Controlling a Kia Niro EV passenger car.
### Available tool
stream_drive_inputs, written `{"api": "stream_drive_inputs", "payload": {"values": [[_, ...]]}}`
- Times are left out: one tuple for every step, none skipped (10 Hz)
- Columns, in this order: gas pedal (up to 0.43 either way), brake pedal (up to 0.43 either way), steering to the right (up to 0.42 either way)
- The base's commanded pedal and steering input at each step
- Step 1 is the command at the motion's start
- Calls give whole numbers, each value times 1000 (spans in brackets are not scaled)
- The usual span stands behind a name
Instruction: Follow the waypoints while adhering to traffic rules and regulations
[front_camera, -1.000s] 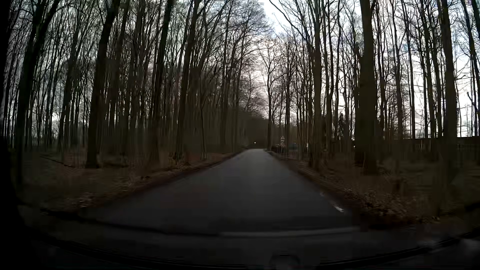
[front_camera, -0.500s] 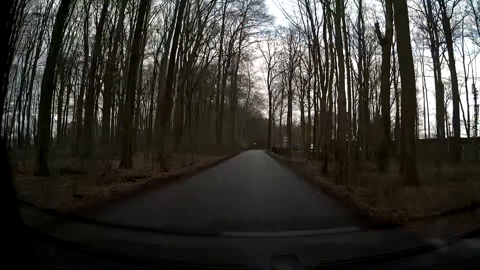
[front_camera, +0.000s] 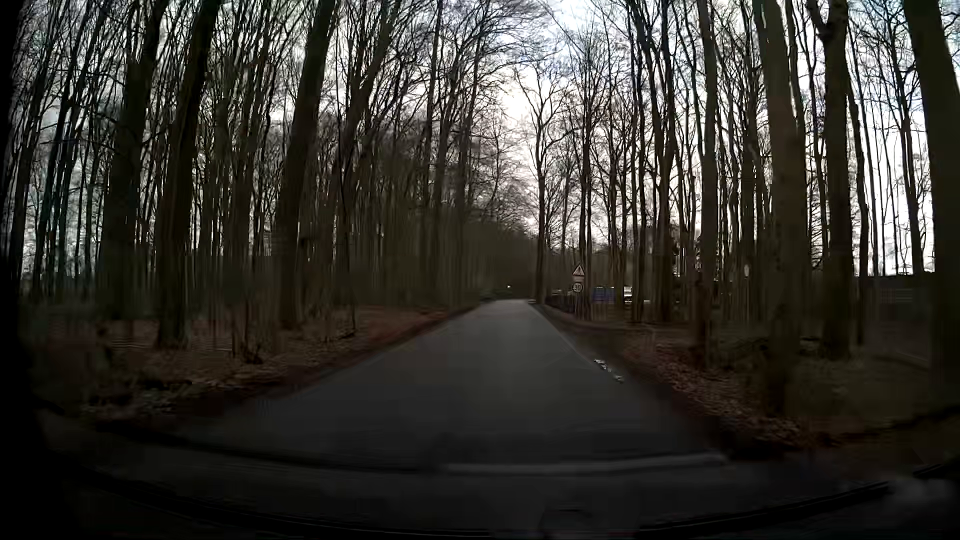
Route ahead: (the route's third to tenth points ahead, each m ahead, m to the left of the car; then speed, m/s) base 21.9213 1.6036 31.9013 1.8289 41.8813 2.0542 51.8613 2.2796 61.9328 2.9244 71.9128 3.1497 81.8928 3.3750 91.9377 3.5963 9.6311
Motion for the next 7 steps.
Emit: {"api": "stream_drive_inputs", "payload": {"values": [[20,0,4],[39,0,4],[39,0,4],[39,0,4],[39,0,4],[39,0,4],[39,0,4]]}}
